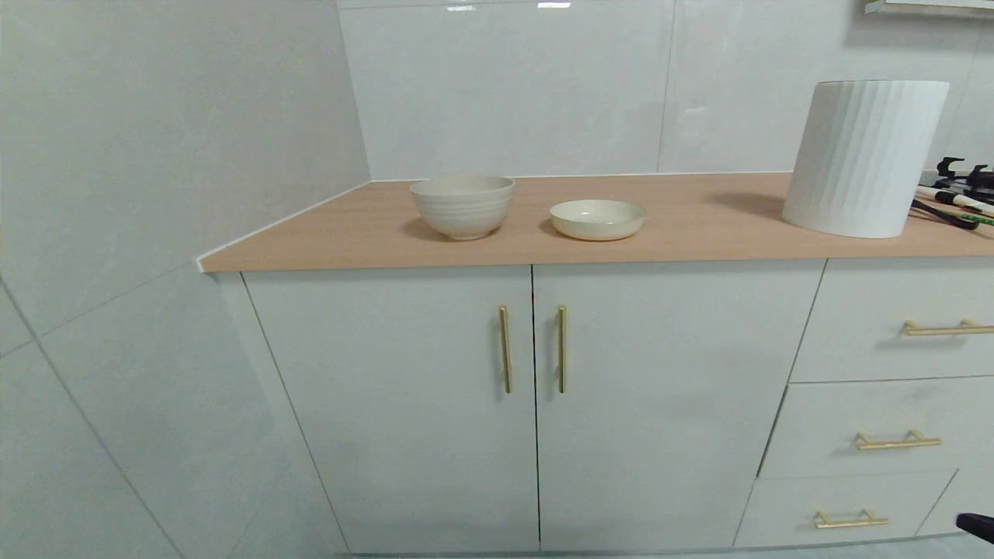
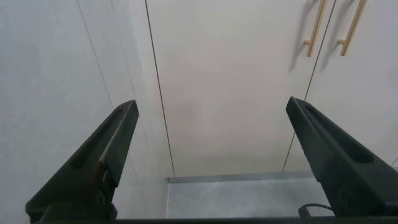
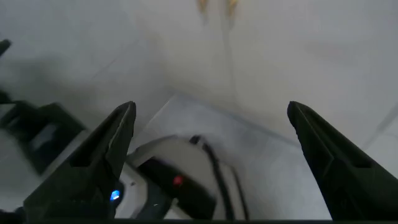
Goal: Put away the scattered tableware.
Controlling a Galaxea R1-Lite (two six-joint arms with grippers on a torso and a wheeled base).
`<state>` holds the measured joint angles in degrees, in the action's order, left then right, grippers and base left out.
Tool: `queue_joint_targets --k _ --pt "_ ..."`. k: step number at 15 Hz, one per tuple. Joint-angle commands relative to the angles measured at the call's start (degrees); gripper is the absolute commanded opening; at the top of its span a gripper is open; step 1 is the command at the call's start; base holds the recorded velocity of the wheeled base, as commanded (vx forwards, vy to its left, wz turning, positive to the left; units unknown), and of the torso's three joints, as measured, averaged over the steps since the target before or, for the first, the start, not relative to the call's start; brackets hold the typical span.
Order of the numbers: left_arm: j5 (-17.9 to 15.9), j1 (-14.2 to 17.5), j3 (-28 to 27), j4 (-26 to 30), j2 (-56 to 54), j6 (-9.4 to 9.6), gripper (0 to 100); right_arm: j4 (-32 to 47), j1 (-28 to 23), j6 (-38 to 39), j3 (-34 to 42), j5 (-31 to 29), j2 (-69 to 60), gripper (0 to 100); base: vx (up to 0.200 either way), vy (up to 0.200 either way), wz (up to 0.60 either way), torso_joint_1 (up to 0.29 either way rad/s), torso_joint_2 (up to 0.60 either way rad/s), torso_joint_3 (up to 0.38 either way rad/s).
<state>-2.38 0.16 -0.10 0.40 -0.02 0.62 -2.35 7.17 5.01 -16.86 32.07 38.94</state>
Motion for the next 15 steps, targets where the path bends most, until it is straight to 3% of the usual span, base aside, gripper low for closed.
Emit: queue_joint_targets --k 1,5,6,10,15 --pt "0.00 0.02 0.01 -0.05 0.02 -0.01 100 -11.62 8.65 0.09 -9.42 1.68 31.99 100 0.000 0.000 0.00 0.000 0.00 0.000" --pt "0.00 0.02 0.01 -0.05 0.02 -0.01 100 -36.06 14.80 0.35 -13.90 -14.41 56.25 100 0.000 0.000 0.00 0.000 0.00 0.000" --pt "0.00 0.02 0.01 -0.05 0.02 -0.01 100 -38.43 15.95 0.53 -14.78 -14.67 58.62 100 0.000 0.000 0.00 0.000 0.00 0.000" --pt "0.00 0.02 0.01 -0.05 0.02 -0.01 100 -37.11 19.11 3.08 -26.29 -14.76 64.95 100 0.000 0.000 0.00 0.000 0.00 0.000" --pt "0.00 0.02 0.01 0.04 0.02 -0.01 100 -27.97 20.52 8.96 -42.55 -14.58 71.19 100 0.000 0.000 0.00 0.000 0.00 0.000"
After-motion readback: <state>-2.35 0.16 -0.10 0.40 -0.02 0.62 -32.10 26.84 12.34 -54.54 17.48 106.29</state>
